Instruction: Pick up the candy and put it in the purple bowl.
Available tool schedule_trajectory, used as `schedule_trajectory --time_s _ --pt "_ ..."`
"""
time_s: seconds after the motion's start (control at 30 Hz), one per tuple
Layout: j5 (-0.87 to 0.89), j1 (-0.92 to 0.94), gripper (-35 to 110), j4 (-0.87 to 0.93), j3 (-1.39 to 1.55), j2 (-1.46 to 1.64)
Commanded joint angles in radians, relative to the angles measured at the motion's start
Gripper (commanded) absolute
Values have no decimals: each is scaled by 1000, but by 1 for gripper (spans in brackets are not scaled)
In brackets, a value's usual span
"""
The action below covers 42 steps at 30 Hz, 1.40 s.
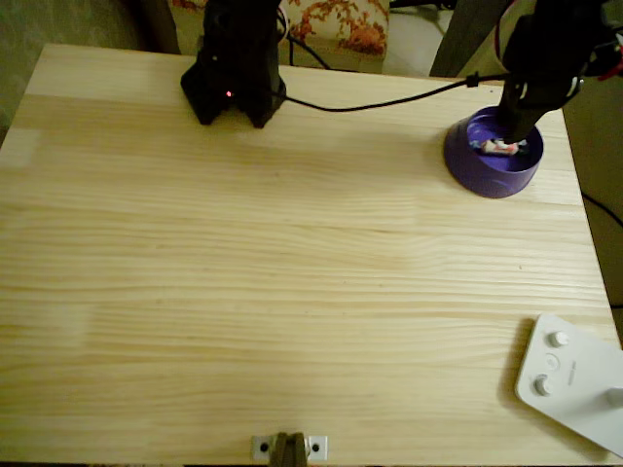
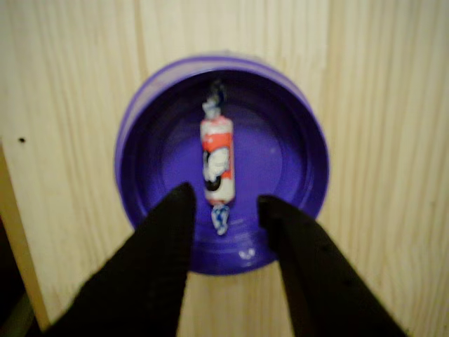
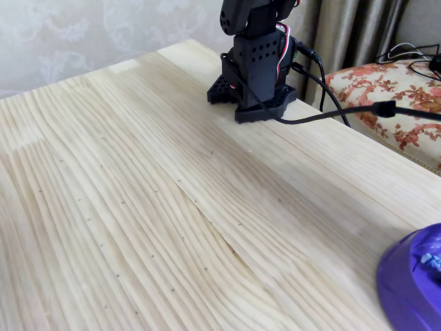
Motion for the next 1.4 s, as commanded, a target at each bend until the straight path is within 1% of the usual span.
schedule_trajectory --time_s 0.0,0.2,0.3,0.37,0.53,0.63,0.7,0.77,1.0,1.2,1.3,1.37 --pt "0 -5 18 -3 -15 129" --pt "-3 49 11 43 74 299" --pt "-3 86 2 69 115 385" --pt "-3 112 0 86 118 436" --pt "-5 163 0 193 58 529" --pt "-5 210 0 230 104 638" --pt "-74 247 0 229 172 726" --pt "-77 287 0 229 225 802" --pt "-272 469 0 212 374 1012" --pt "-262 643 0 209 584 1187" --pt "-216 755 0 166 706 1296" --pt "-192 833 0 106 776 1374"
